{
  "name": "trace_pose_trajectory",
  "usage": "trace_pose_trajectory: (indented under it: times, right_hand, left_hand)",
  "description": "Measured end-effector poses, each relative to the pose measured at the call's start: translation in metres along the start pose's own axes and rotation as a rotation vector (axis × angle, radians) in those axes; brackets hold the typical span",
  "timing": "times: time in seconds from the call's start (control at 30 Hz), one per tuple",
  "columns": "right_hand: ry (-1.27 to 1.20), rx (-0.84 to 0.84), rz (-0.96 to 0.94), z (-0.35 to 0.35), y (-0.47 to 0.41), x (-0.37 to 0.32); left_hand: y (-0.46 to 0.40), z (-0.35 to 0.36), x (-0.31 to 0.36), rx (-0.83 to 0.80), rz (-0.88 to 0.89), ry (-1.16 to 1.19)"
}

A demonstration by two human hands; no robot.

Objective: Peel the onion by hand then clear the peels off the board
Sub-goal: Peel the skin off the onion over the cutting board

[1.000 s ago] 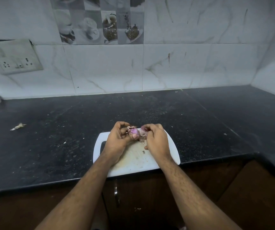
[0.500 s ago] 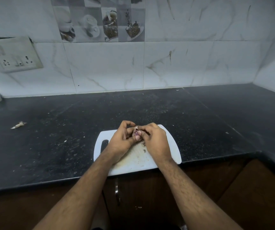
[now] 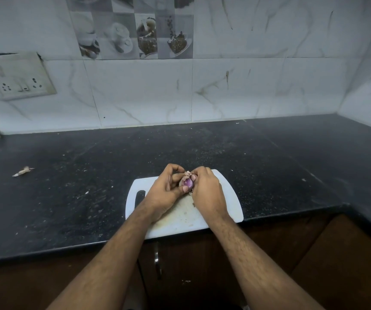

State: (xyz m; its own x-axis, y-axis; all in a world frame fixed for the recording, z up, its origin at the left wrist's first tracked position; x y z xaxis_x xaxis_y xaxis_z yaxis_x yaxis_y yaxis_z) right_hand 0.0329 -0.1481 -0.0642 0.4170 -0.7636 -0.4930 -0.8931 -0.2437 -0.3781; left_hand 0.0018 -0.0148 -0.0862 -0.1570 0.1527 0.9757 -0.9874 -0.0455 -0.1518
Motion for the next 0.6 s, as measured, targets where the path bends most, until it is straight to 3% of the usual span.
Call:
trace_pose_trajectory:
  times: [0.4, 0.6]
  right_hand:
    - [-0.188, 0.012, 0.145, 0.007, -0.011, 0.019]
    - [-0.372, -0.124, 0.230, 0.010, -0.012, 0.019]
  left_hand:
    - [-0.005, 0.003, 0.000, -0.060, 0.033, -0.160]
    - [-0.006, 0.003, 0.001, -0.058, 0.046, -0.272]
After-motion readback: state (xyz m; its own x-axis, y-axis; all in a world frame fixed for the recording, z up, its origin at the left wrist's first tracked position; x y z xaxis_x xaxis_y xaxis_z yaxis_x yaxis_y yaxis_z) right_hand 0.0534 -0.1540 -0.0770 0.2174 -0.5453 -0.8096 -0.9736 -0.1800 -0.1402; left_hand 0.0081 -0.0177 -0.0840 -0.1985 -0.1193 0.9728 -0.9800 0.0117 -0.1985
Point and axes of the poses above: each hand's wrist, its own y-axis away from the middle knuckle, its own z-axis out of the palm, x = y × z, the point moved 5 cm from there along -y, towards the middle knuckle, and after that the axes turned 11 degrees about y, right-handed, at the moved point
